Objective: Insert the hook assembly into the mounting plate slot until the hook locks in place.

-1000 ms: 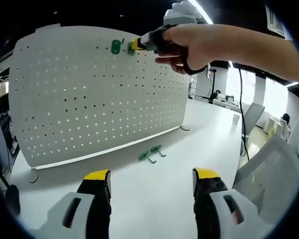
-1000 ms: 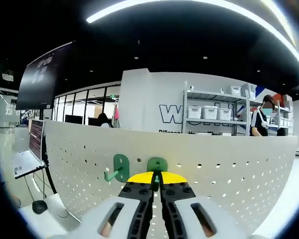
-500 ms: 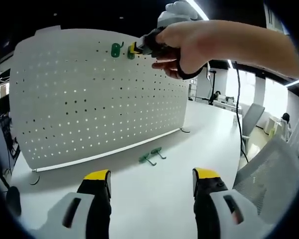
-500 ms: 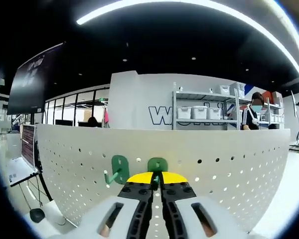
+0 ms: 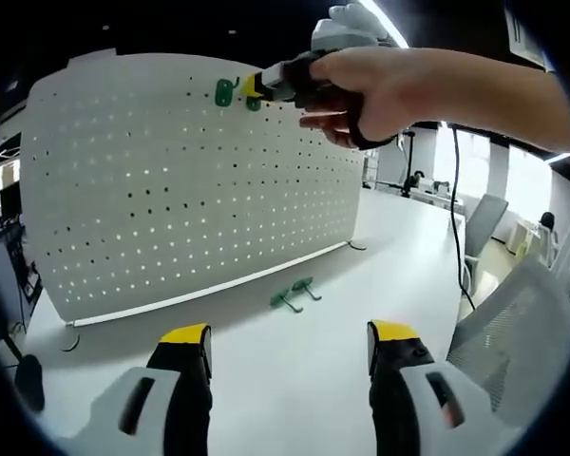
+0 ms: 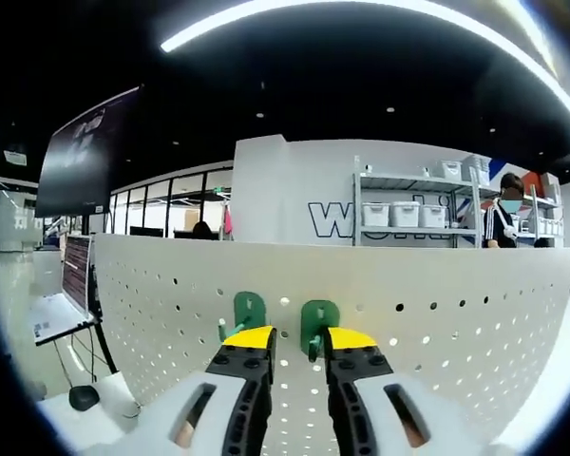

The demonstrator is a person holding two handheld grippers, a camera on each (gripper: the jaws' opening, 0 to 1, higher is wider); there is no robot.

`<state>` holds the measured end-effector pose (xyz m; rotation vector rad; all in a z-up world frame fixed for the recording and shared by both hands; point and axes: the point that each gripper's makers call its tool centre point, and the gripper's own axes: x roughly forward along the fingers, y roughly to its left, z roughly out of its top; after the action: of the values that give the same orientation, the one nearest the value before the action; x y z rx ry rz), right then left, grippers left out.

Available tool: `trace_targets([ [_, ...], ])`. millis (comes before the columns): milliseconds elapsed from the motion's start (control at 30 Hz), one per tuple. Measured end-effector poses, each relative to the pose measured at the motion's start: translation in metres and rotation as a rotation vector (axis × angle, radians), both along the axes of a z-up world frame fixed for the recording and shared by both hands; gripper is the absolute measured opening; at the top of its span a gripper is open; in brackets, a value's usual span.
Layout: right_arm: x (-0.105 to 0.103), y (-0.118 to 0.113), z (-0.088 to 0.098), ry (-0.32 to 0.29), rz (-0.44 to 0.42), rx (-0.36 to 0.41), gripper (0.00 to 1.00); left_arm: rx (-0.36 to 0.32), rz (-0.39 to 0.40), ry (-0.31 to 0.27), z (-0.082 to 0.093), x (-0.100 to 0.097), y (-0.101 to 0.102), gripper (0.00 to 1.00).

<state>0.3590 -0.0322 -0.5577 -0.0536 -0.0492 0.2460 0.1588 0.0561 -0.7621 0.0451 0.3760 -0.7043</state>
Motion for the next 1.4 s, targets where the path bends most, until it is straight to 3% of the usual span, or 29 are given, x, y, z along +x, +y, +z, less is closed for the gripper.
trace_targets([
  [133,-0.005,0.005,-0.003,0.004,0.083,-0.031,0.26,0.0,0.004,0.003,-0.001,0.0,0.001,0.69],
  [233,-0.01,0.005,0.0,-0.027,0.123,-0.037,0.32,0.009,0.005,0.003,-0.002,0.0,0.002,0.69],
  [467,-0.023,0.005,-0.001,-0.054,0.201,-0.098,0.37,0.027,0.011,0.007,-0.004,0.001,0.004,0.69],
  [700,-0.036,0.0,-0.002,-0.074,0.287,-0.07,0.41,0.026,0.019,0.014,-0.005,0.002,0.006,0.69],
  [1400,-0.072,-0.022,-0.023,-0.052,0.39,0.0,0.43,0.053,0.008,0.0,0.003,0.003,0.006,0.69],
])
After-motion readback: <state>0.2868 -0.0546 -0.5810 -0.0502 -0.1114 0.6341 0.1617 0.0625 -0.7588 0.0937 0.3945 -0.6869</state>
